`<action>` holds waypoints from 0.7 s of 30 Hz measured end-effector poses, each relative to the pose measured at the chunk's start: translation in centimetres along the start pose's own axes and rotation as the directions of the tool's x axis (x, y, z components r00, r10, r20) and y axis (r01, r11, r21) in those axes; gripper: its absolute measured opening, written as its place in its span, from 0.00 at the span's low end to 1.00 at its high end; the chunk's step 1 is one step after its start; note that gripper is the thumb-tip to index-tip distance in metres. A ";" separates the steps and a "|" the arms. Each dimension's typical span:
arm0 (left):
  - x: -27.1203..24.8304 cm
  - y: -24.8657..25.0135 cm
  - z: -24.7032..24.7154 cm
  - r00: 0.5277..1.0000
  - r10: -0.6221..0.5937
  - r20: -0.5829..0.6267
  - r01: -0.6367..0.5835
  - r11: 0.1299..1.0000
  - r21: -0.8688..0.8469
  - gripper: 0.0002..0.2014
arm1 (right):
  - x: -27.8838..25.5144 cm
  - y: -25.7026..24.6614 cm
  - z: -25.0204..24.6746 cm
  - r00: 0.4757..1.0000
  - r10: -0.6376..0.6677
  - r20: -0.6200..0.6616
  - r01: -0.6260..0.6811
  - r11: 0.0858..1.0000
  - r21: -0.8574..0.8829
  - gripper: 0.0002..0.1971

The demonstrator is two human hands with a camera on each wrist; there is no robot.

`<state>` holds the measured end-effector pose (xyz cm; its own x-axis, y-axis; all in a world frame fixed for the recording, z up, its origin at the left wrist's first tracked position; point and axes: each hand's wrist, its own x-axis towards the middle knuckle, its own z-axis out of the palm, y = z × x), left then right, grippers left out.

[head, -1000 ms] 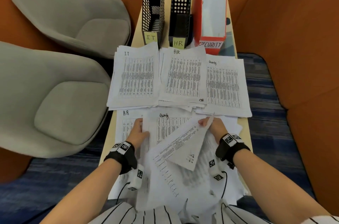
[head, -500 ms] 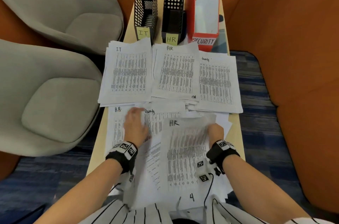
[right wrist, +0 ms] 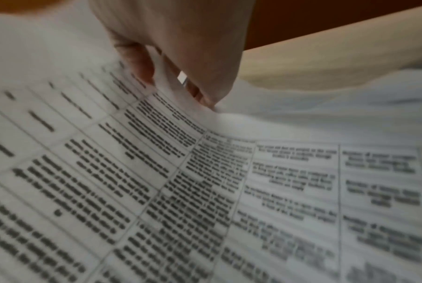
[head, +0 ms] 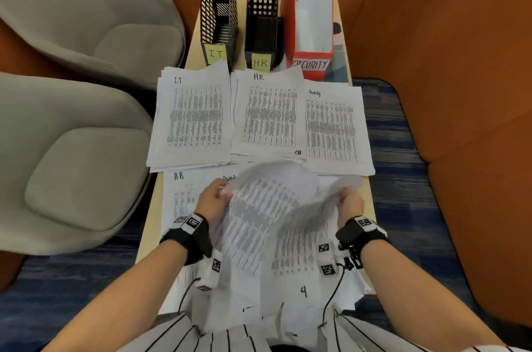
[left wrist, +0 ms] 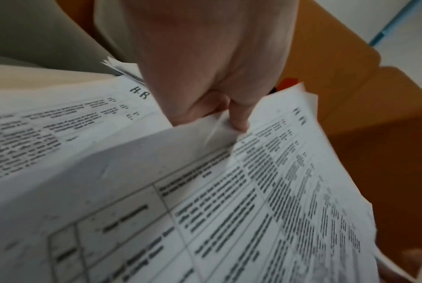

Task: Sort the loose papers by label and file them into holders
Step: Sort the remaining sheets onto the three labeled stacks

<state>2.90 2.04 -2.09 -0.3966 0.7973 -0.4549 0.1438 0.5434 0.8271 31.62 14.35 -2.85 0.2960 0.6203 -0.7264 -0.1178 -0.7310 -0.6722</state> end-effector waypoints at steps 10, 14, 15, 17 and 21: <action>-0.5 2.1 -0.1 0.964 -0.205 0.168 0.261 0.843 -0.470 0.18 | -3.8 -1.3 8.1 0.912 -0.375 0.165 0.410 0.827 -0.385 0.12; -1.2 2.3 0.2 0.988 -0.065 0.142 0.095 0.971 -0.218 0.25 | -4.1 -2.1 10.2 0.907 -0.384 0.171 0.420 0.817 -0.396 0.14; -0.9 1.8 0.3 0.994 -0.002 0.109 0.013 0.994 -0.105 0.24 | -4.3 -2.3 10.5 0.894 -0.395 0.213 0.448 0.816 -0.365 0.16; -0.2 1.5 0.2 1.000 0.022 0.006 -0.022 0.999 -0.040 0.18 | -4.3 -2.4 10.7 0.866 -0.356 0.352 0.454 0.854 -0.255 0.23; 1.9 2.2 -1.9 0.955 -0.078 -0.285 0.002 0.966 -0.259 0.20 | -4.5 -2.3 8.9 0.767 0.070 0.638 0.300 0.840 -0.452 0.21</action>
<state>0.73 4.26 -0.53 -0.6484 0.6446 -0.4051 -0.0969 0.4580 0.8837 22.09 15.82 0.66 -0.3864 0.6062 -0.6951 0.4182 -0.5566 -0.7178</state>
